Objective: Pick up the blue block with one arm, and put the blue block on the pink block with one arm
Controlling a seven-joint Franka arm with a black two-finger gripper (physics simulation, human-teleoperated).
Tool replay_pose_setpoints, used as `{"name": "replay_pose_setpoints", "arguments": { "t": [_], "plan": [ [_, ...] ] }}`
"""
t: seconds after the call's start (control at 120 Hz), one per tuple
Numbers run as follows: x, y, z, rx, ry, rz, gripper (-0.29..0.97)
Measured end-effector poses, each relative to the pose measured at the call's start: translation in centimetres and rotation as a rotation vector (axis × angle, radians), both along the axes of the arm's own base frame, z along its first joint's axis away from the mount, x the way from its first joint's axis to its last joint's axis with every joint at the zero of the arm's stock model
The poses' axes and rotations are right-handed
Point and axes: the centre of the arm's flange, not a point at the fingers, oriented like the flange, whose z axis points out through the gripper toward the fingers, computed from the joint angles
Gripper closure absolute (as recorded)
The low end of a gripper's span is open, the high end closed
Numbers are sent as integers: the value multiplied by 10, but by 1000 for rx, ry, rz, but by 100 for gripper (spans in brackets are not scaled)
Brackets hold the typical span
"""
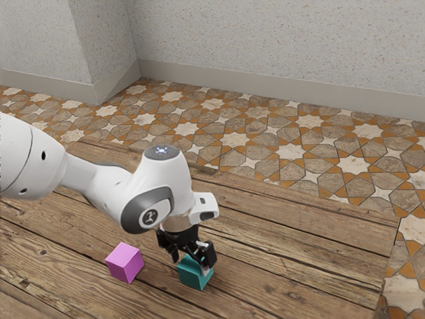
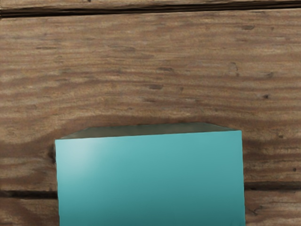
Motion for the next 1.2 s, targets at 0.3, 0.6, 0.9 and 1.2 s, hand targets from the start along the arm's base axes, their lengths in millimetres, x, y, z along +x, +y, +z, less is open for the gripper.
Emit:
{"name": "replay_pose_setpoints", "arguments": {
  "t": [0.3, 0.6, 0.9, 1.2],
  "plan": [
    [8, 1, -11, 12, 10, 7, 2],
    [9, -1, -11, 13, 10, 4, 5],
    [9, -4, -8, 10, 5, 3, 20],
    [9, -4, -4, 6, -2, 9, 31]
  ]
}}
